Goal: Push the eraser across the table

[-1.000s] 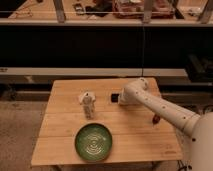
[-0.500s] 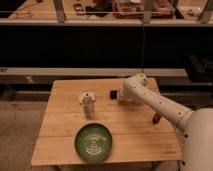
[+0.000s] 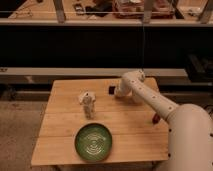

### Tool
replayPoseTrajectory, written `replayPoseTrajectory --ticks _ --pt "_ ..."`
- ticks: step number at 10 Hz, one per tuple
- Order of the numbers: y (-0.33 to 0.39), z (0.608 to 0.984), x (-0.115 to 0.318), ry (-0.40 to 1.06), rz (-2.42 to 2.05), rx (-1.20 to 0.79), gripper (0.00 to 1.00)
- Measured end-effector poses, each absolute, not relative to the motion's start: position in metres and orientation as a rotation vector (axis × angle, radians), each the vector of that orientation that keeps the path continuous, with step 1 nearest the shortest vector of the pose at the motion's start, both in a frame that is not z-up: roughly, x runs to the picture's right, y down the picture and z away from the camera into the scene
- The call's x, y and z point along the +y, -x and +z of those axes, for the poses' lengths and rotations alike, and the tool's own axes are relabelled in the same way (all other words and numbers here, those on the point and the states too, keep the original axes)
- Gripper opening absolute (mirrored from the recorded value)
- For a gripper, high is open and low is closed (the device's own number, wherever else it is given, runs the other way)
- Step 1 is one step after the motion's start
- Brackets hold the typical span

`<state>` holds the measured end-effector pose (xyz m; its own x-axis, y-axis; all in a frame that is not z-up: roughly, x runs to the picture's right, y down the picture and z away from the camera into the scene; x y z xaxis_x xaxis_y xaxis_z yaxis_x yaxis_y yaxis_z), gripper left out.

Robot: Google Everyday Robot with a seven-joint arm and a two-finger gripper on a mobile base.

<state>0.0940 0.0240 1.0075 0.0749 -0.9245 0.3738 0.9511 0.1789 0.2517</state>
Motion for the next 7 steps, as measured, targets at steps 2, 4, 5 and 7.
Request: replayPoseTrajectory --ticks 2,4,5,7 --pt "-0.102 1.011 0.0 -0.029 -1.398 -0.513 0.0" --pt "-0.127 0.984 -0.036 -0.18 -1.442 -0.528 0.04" --pt "-0.136 0.975 -0.041 -0.212 -1.47 -0.539 0.06" --pt "-0.159 0.954 -0.051 -0.288 -1.527 -0.549 0.06"
